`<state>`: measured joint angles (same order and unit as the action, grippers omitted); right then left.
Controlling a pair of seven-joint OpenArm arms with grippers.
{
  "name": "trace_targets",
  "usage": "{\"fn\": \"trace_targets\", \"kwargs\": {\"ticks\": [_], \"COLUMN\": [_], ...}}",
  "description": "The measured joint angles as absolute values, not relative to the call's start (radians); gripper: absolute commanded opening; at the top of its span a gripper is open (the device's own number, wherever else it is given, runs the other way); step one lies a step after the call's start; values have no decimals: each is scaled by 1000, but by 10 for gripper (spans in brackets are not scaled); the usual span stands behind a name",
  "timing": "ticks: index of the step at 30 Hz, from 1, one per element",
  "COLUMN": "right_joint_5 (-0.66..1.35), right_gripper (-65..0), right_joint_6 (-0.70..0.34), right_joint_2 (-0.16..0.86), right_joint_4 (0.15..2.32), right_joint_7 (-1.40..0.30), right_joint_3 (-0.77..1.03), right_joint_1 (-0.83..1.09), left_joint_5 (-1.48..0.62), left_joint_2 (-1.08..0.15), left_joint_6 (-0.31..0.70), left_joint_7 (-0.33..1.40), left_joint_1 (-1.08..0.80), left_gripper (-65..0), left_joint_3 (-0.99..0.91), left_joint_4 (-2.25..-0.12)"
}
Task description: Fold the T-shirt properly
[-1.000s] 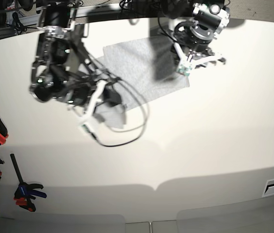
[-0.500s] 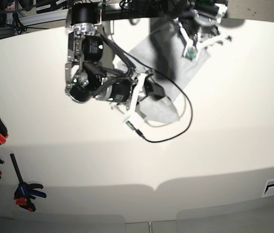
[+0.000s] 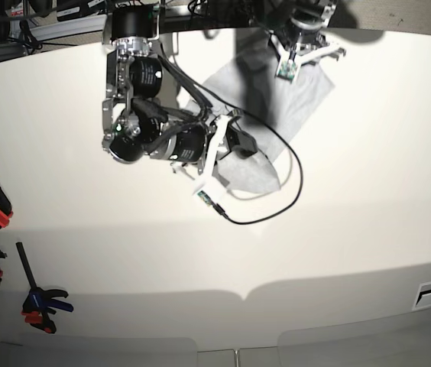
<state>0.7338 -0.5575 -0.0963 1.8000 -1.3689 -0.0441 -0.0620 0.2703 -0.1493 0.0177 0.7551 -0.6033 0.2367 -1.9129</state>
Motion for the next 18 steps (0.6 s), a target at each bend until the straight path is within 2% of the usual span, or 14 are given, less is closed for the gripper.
{"fn": "trace_targets", "kwargs": {"ticks": [8,18], "right_joint_5": [739,699], "right_gripper": [-650,-650], "right_joint_6": [-551,-537], "right_joint_2": [-152,-149], "right_joint_4": [1800,1800], "right_joint_7": [-1357,-1328], "right_joint_3": [-47,-125], "right_joint_1": [-64,-41], "left_joint_5": [263,263], "left_joint_2": [-149,-150], "left_joint_6": [18,17], "left_joint_7": [785,739], "left_joint_1": [-469,-457], "left_gripper": [-487,-487], "left_joint_3": [236,236], "left_joint_4": [-1886,-1885]}}
